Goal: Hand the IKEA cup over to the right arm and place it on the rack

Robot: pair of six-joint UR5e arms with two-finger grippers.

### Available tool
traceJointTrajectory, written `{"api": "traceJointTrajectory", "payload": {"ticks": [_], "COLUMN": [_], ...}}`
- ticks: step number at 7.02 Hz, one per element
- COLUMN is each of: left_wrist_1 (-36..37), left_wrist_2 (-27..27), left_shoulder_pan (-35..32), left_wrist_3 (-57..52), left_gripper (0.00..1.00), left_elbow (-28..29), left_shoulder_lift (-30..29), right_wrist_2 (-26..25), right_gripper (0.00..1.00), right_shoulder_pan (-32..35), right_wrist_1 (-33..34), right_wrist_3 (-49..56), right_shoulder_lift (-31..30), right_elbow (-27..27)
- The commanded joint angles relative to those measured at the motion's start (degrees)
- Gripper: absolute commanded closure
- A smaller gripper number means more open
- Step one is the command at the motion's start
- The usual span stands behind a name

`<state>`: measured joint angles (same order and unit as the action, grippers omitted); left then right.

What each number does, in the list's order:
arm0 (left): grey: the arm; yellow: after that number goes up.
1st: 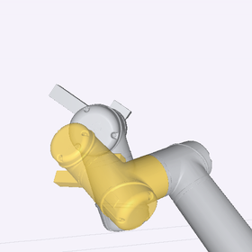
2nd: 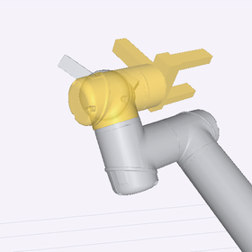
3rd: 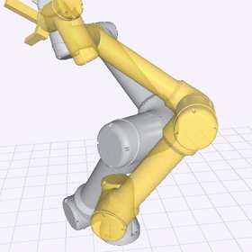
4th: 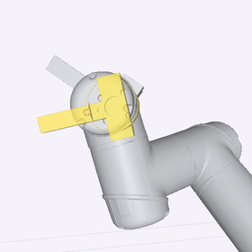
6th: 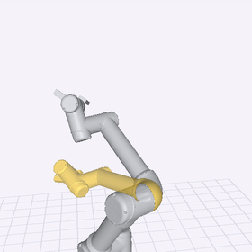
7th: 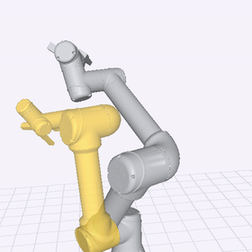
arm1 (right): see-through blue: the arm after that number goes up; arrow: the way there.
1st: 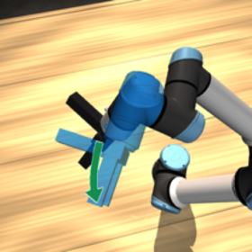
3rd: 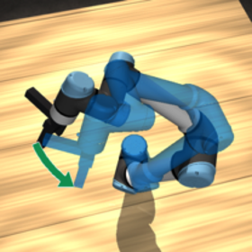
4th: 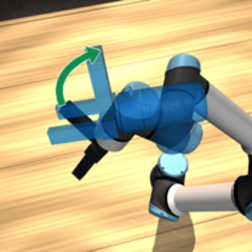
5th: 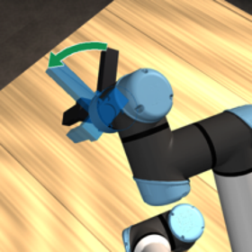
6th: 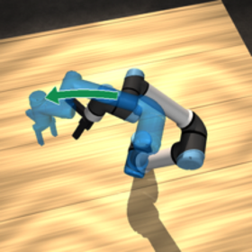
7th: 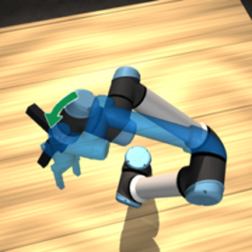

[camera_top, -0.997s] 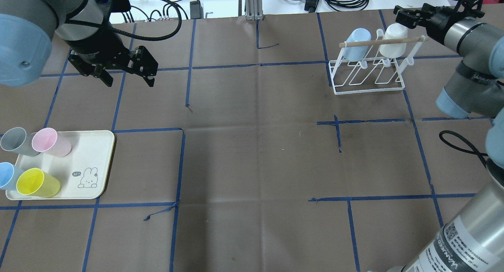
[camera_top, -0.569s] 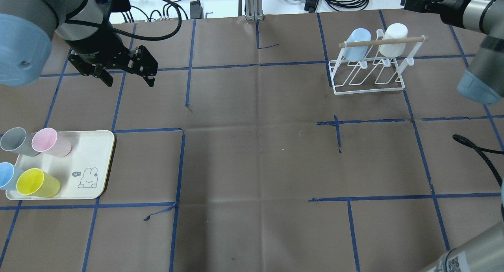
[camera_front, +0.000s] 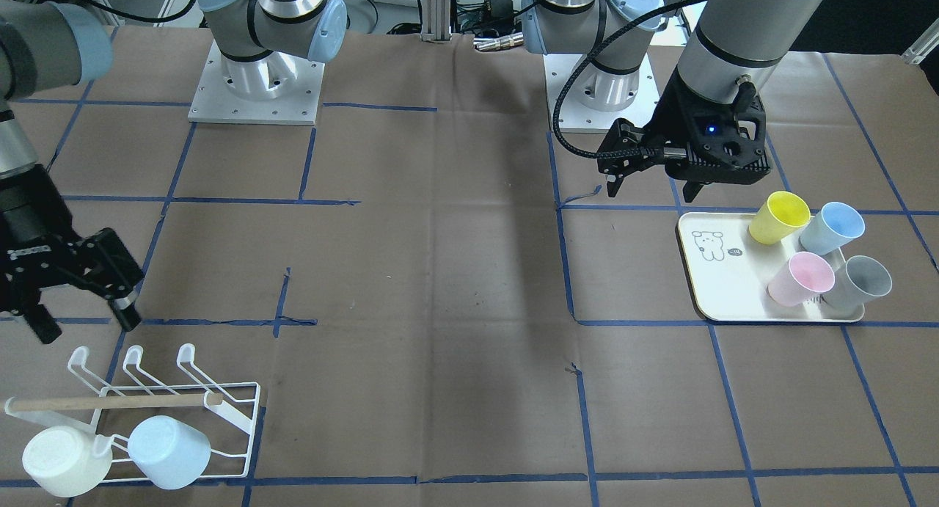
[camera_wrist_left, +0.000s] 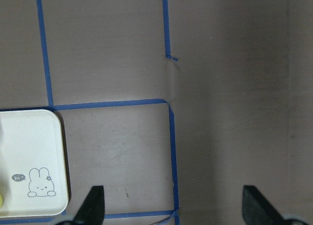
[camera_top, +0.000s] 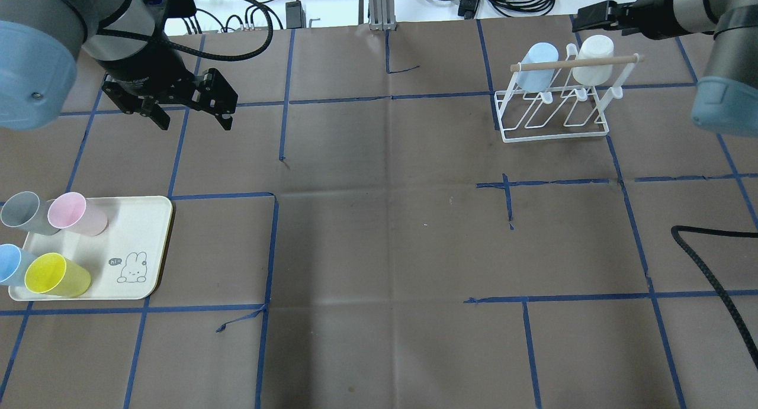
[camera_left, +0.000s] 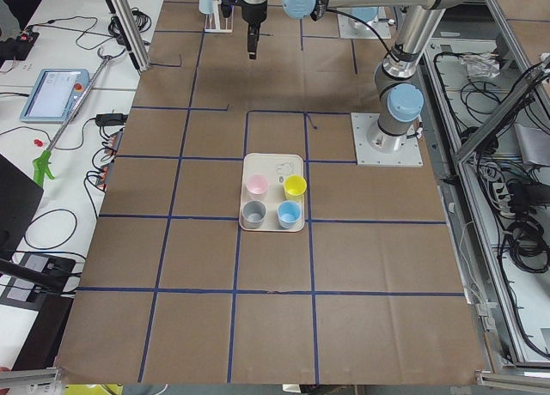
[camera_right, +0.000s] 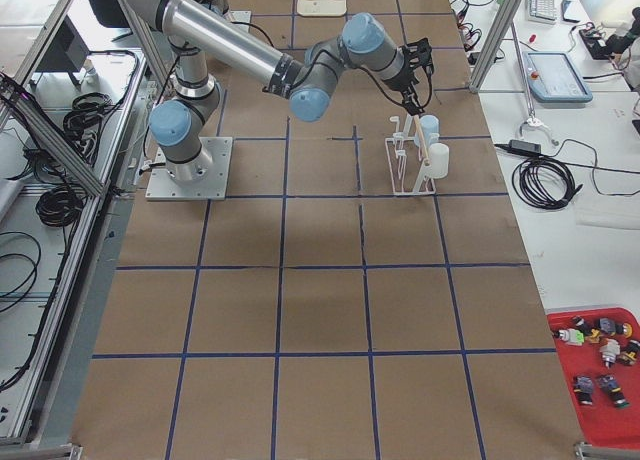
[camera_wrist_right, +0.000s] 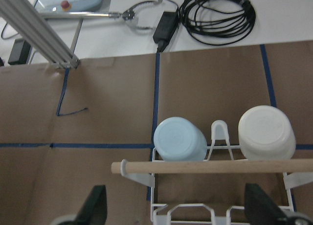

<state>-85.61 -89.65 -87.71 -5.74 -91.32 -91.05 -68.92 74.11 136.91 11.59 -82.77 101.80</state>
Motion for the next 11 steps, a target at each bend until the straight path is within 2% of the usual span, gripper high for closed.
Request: {"api": "traceJointTrajectory", "payload": {"ticks": [1, 2, 4, 6, 7, 10, 11], "left_wrist_1": [0.0, 0.0, 0.0, 0.0, 0.0, 0.0, 0.0], "left_wrist_2": [0.0, 0.0, 0.09, 0.0, 0.0, 0.0, 0.0], "left_shoulder_pan": [0.0, 0.0, 0.0, 0.0, 0.0, 0.0, 0.0], "left_wrist_3": [0.03, 0.03, 0.03, 0.03, 0.03, 0.03, 0.03], "left_gripper": [0.01, 0.01, 0.01, 0.01, 0.01, 0.01, 0.01], "left_elbow": [0.0, 0.0, 0.0, 0.0, -0.09, -0.09, 0.0], "left_shoulder_lift": [0.0, 0.0, 0.0, 0.0, 0.0, 0.0, 0.0], "right_wrist_2": [-6.19, -9.27, -10.35, -22.24, -23.44, -22.22, -19.96], "right_gripper": [0.0, 0.0, 0.0, 0.0, 0.0, 0.0, 0.0], "right_shoulder_pan": [6.19, 9.18, 10.96, 12.44, 14.89, 19.57, 19.66], "right_wrist_1": [-19.05, -27.14, -42.87, -44.71, -44.54, -44.45, -44.62], "right_wrist_3": [-0.25, -0.34, -3.05, -3.33, -4.46, -7.64, -7.55], "right_shoulder_lift": [-3.09, -3.53, -6.94, -9.32, -9.68, -9.77, -10.12], "right_elbow": [-4.48, -7.03, -8.02, -5.5, -3.74, -3.54, -3.45]}}
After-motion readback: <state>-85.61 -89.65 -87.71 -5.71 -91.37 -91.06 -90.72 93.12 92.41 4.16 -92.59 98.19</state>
